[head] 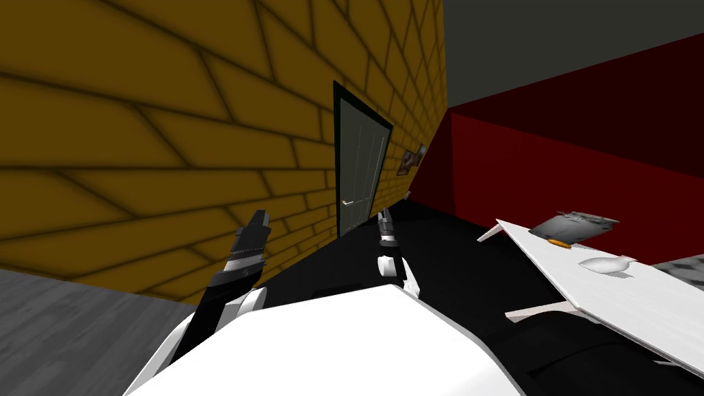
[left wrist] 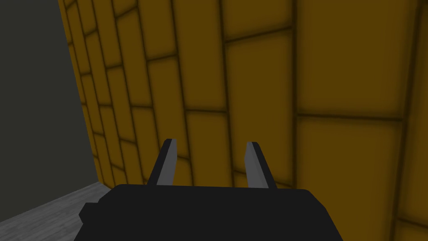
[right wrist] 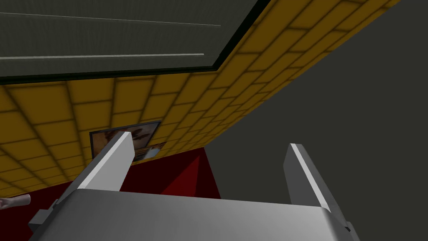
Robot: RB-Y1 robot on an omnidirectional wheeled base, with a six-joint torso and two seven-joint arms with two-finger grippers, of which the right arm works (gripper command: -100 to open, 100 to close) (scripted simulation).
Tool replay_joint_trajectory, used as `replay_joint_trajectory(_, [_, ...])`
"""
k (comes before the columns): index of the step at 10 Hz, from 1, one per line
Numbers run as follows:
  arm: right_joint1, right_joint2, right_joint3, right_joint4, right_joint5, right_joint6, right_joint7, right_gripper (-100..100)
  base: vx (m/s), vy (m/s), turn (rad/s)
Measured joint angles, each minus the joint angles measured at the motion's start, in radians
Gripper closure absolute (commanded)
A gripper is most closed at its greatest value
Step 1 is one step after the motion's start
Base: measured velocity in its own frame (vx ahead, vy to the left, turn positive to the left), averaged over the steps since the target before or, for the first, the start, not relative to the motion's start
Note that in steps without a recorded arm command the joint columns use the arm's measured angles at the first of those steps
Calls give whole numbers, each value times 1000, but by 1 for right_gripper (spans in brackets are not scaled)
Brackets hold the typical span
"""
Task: Pull the door open
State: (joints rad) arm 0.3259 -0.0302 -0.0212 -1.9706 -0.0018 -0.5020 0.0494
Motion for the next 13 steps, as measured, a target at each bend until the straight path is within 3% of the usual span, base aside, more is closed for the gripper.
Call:
replay_joint_trajectory(4, [-31,-18,-6,114,-12,-37,-9,-100,64,-49,143])
replay_joint_trajectory(13, [-133,-48,-25,367,-36,-88,-25,-100,53,-53,134])
